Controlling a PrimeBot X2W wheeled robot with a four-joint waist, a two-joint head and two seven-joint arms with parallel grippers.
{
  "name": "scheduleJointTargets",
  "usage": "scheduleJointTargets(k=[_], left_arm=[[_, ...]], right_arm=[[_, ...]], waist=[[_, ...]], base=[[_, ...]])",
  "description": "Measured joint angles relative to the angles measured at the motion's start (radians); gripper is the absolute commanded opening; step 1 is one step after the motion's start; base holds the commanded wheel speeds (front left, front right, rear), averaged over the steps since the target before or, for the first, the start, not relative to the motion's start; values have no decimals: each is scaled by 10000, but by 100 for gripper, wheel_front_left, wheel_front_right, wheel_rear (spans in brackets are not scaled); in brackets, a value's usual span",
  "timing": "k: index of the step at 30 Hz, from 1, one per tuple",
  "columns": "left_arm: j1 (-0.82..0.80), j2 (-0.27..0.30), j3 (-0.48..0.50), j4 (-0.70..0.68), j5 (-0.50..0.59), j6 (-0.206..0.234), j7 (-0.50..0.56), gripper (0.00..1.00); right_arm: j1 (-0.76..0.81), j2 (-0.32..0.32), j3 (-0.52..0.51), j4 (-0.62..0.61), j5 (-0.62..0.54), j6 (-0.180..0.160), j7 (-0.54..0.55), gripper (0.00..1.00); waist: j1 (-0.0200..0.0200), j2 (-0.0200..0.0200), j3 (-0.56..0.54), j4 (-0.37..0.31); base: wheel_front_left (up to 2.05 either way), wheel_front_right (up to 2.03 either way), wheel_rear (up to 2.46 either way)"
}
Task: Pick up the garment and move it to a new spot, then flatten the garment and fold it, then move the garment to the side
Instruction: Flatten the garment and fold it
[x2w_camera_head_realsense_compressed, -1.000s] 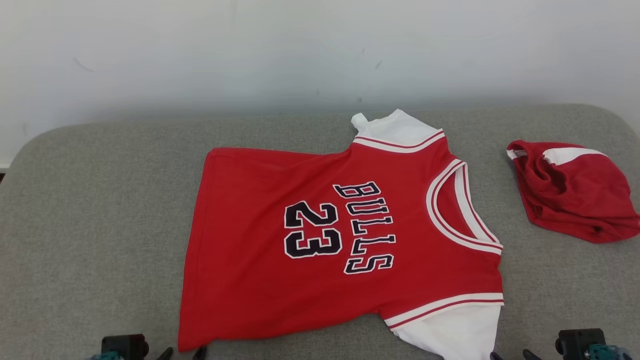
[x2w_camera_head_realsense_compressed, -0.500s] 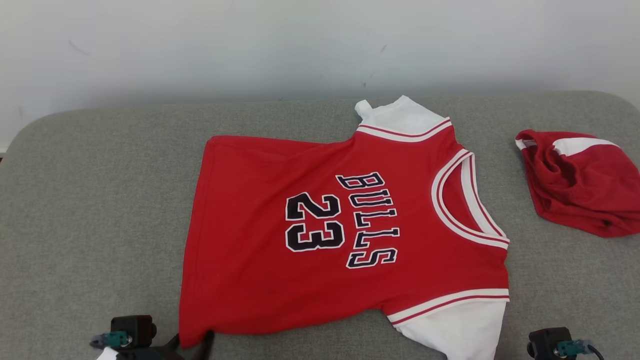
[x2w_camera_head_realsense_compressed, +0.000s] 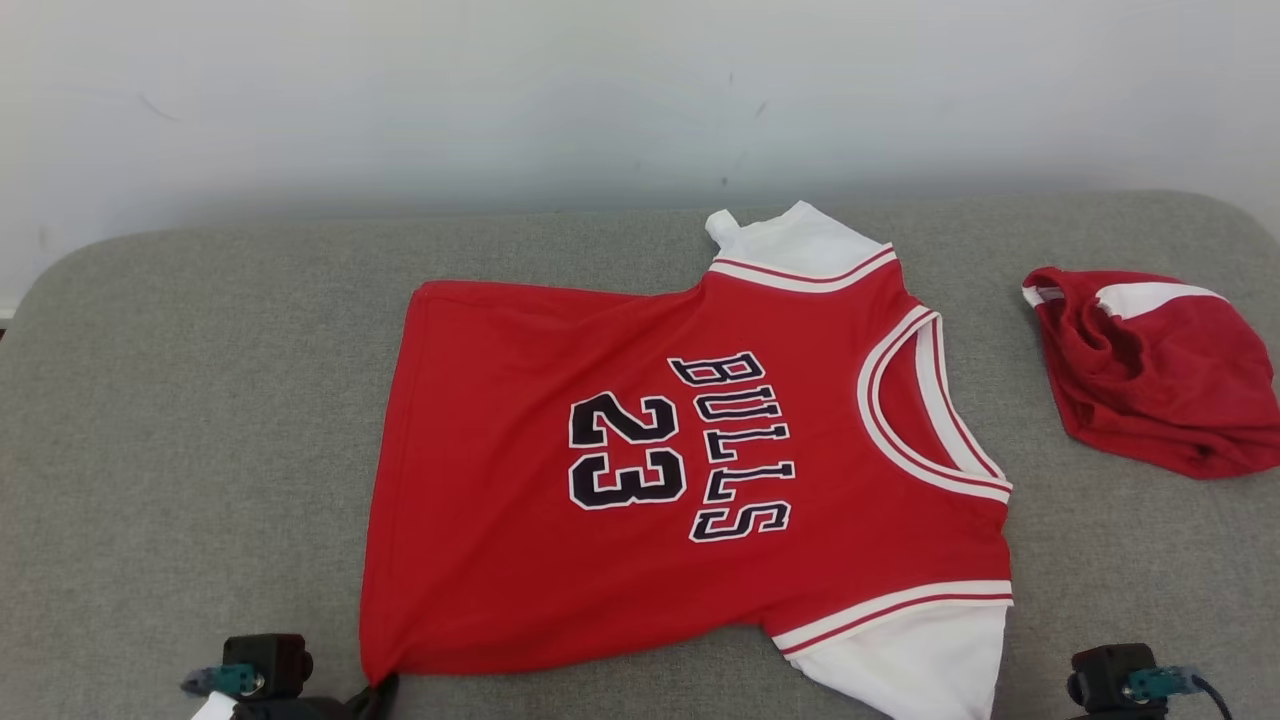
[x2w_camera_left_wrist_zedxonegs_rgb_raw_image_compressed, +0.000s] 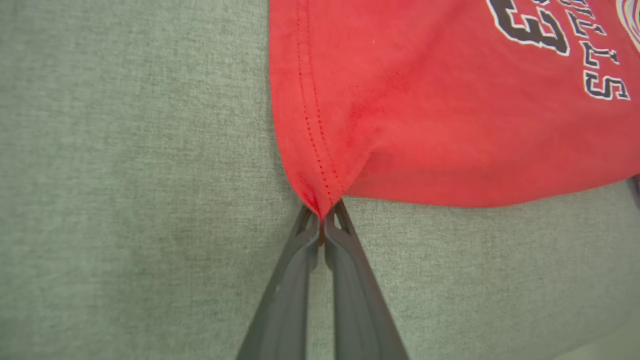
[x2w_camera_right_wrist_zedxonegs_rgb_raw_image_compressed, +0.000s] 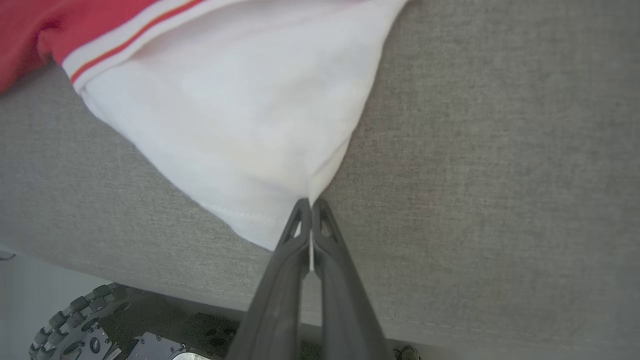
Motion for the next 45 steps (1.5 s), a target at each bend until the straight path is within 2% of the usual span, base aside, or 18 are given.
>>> scheduleJointTargets(k=[8, 13, 19, 27, 35, 45], left_arm=[[662, 558, -8, -408, 132, -73, -180, 0], [1029, 570, -82, -1127, 238, -12, -276, 0], [1117, 769, -121, -1806, 251, -13, -259, 0], [1058, 1168, 150, -2405, 176, -15, 73, 0], [584, 1386, 123, -2449, 46, -81, 652, 0], [-932, 1632, -280, -1870, -96, -242, 1726, 0]], right_arm=[[639, -380, -763, -886, 587, 63, -109, 0], [1319, -382, -941, -1496, 1097, 132, -69, 0], [1360, -393, -1101, -2393, 1563, 265, 190, 0], [1206, -794, -1645, -2882, 2075, 288, 631, 0], [12, -1005, -1685, -2698, 2240, 201, 1197, 0], [-2450, -1235, -1122, -1528, 2228, 203, 2309, 0]], waist=[[0, -1, -418, 32], [-1, -1, -624, 77], [-1, -1, -717, 90], [-1, -1, -713, 28], [0, -1, -526, -16], [0, 0, -177, -20]], base=[[0, 0, 0], [0, 0, 0], [0, 0, 0], [0, 0, 0], [0, 0, 0], [0, 0, 0]])
